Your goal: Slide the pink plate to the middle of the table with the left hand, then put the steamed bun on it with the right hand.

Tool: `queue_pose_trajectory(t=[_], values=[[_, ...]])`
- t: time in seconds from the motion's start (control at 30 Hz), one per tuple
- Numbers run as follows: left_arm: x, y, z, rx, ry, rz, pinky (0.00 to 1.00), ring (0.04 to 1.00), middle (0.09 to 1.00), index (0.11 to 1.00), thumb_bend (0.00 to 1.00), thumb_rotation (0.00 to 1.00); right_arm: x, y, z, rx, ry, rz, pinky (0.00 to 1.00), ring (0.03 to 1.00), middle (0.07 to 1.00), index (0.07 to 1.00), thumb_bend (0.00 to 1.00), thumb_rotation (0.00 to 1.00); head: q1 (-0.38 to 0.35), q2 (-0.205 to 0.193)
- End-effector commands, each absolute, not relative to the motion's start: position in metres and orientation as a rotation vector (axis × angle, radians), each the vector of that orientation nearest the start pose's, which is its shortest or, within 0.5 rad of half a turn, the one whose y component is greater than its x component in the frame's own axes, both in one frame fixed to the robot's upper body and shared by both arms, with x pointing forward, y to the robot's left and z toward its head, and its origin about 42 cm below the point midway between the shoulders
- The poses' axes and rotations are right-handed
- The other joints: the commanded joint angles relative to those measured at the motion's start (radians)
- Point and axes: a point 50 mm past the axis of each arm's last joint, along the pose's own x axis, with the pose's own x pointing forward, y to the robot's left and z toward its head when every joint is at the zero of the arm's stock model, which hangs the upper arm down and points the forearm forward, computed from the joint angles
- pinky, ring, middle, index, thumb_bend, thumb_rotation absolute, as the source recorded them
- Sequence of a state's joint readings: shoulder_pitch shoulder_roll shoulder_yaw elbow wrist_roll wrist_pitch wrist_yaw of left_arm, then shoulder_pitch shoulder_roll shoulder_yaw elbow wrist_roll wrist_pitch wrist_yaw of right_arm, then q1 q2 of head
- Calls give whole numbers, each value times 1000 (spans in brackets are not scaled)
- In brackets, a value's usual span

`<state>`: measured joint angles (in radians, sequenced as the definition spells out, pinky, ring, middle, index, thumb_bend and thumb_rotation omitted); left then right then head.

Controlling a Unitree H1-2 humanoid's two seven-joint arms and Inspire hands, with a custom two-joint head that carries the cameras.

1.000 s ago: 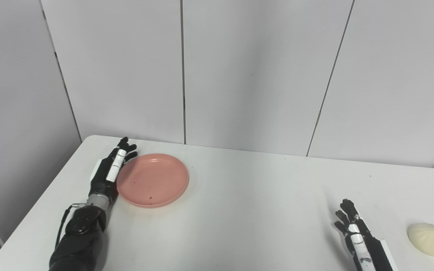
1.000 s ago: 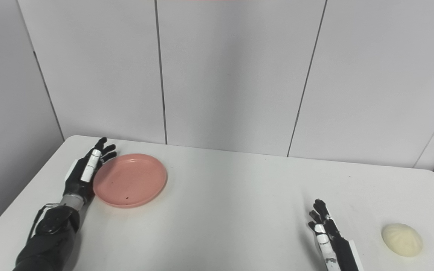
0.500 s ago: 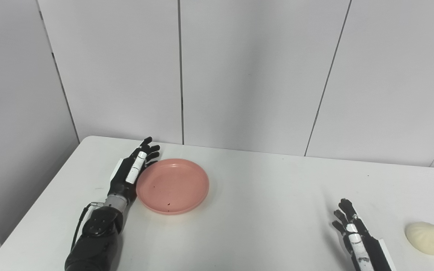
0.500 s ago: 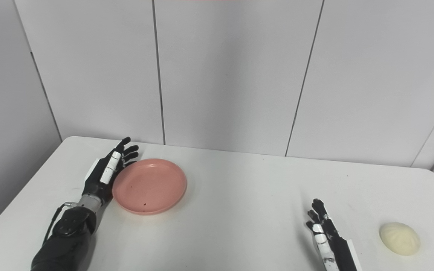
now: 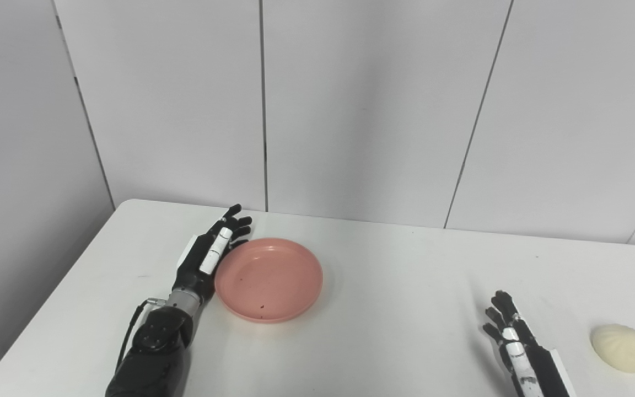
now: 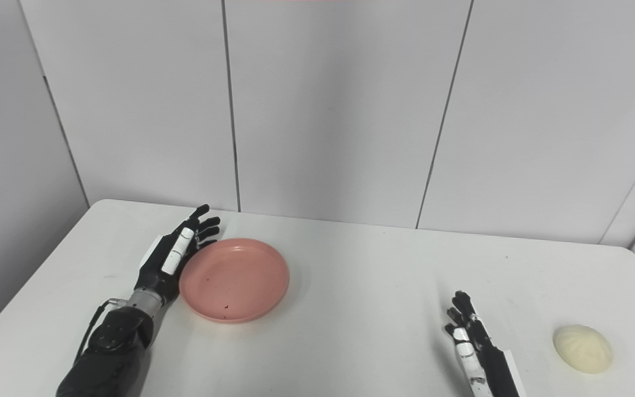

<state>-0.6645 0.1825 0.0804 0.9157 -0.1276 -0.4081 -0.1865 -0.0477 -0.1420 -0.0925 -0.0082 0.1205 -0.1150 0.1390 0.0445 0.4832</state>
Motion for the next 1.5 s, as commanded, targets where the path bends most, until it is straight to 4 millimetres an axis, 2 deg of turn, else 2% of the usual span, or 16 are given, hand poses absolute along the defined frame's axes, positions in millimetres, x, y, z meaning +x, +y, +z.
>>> queue_pose_trajectory(t=[0.0, 0.5, 0.77, 1.1, 1.23, 1.3, 1.47], values=[[476, 247, 133, 43, -170, -156, 812, 869, 860, 903, 894, 860, 284, -261, 105, 2, -132, 58, 910, 933, 946, 942, 695, 863, -10, 2], [467, 231, 129, 116, -181, -128, 816, 845, 844, 887, 855, 864, 285, -246, 107, 4, -133, 70, 926, 933, 948, 941, 684, 866, -97, 12], [464, 220, 133, 114, -148, -98, 821, 842, 837, 891, 865, 923, 286, -238, 108, -3, -137, 70, 917, 930, 943, 935, 675, 874, -119, 14], [460, 210, 138, 71, -119, -103, 880, 869, 839, 889, 891, 915, 289, -221, 110, -12, -138, 55, 894, 920, 934, 925, 687, 864, -219, 23], [457, 205, 138, 68, -105, -114, 860, 864, 839, 887, 904, 933, 290, -213, 113, -6, -141, 58, 898, 917, 928, 914, 666, 872, -247, 24], [455, 204, 136, 63, -97, -119, 803, 855, 837, 884, 897, 927, 290, -209, 113, 0, -140, 58, 895, 917, 927, 909, 652, 868, -257, 25], [450, 198, 131, 37, -80, -148, 827, 860, 839, 892, 884, 922, 291, -203, 114, -4, -146, 60, 893, 921, 931, 910, 653, 869, -294, 26]])
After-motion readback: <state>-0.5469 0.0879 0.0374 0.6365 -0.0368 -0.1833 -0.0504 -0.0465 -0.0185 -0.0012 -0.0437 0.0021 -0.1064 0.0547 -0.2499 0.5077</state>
